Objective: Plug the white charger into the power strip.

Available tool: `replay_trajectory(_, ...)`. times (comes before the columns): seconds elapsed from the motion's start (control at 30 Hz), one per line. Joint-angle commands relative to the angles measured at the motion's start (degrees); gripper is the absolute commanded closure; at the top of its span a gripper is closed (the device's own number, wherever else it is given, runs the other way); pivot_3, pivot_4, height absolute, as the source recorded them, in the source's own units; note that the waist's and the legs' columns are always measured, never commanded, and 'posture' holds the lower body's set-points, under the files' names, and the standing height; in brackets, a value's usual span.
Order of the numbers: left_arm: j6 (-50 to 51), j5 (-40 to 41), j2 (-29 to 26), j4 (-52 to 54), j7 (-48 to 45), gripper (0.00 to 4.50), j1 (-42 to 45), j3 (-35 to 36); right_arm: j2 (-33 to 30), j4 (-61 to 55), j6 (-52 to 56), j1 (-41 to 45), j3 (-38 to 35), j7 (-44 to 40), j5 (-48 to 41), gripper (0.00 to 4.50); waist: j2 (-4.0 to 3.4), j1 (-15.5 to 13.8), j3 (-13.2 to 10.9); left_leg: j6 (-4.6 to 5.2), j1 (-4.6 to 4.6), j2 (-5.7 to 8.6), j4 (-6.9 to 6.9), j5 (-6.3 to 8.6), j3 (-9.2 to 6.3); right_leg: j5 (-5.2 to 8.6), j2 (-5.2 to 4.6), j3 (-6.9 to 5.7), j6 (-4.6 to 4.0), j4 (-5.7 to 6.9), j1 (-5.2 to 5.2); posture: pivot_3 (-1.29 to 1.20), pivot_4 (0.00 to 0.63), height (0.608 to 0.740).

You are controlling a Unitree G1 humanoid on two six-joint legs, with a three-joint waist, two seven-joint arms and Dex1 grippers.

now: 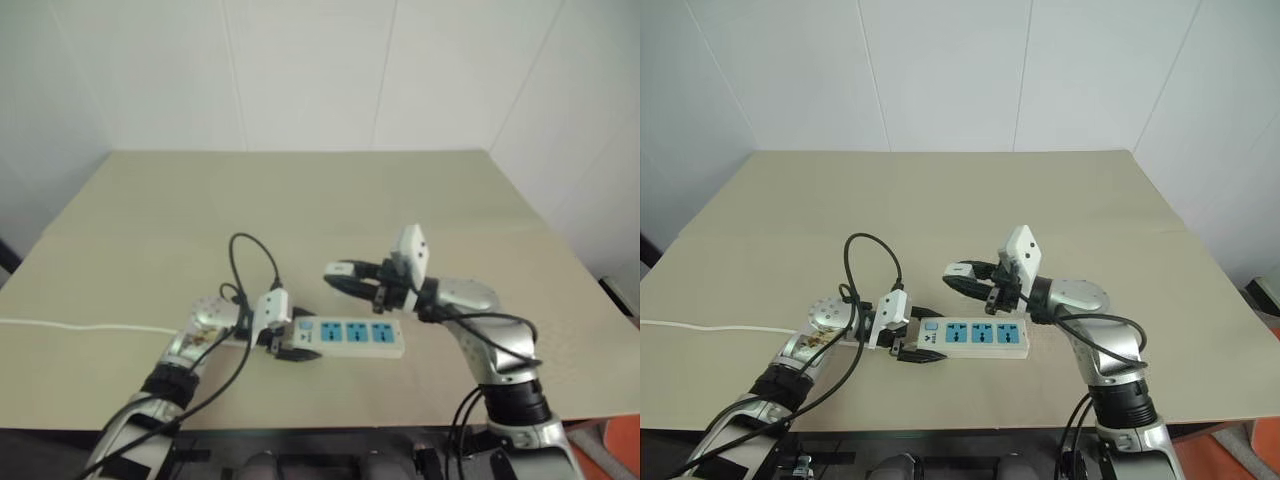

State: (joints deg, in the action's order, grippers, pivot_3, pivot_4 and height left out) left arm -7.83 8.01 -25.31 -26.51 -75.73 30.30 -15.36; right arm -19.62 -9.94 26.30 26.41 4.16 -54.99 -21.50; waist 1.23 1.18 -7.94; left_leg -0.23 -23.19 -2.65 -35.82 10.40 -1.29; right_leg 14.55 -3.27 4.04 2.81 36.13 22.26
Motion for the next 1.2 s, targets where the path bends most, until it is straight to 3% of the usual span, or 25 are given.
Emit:
replay_trajectory(0.03,0.18,-2.04,-1.53,-1.70,-0.09,1.19,-0.92,-0.71,0.16,2.18,-6.58,0.20,1.49,-3.81,-0.59,3.37,0.00,0.02,0.00,0.00,0.01,0.00,0.00,0.00,0.00,0.00,0.01,0.00,0.00,0.00,0.00,0.00,0.150,0.740)
replay_trajectory(0.47,1.13,-0.93,-3.61,0.43,-0.73,1.19,-2.75,0.18,2.32,15.32,-19.91,1.25,6.24,-7.79,3.09,3.37,0.00,1.13,0.00,0.00,0.03,-0.08,0.05,0.00,0.00,0.02,0.08,0.01,-0.04,0.02,0.02,0.00,0.150,0.740)
replay_trajectory(1.2,2.18,-1.02,-4.68,2.40,0.23,1.19,-3.85,0.24,5.06,20.71,-22.84,1.99,8.33,-9.21,4.67,3.37,0.00,1.33,0.00,0.00,0.05,-0.10,0.07,0.00,0.00,0.02,0.10,0.01,-0.06,0.02,0.02,0.00,0.150,0.740)
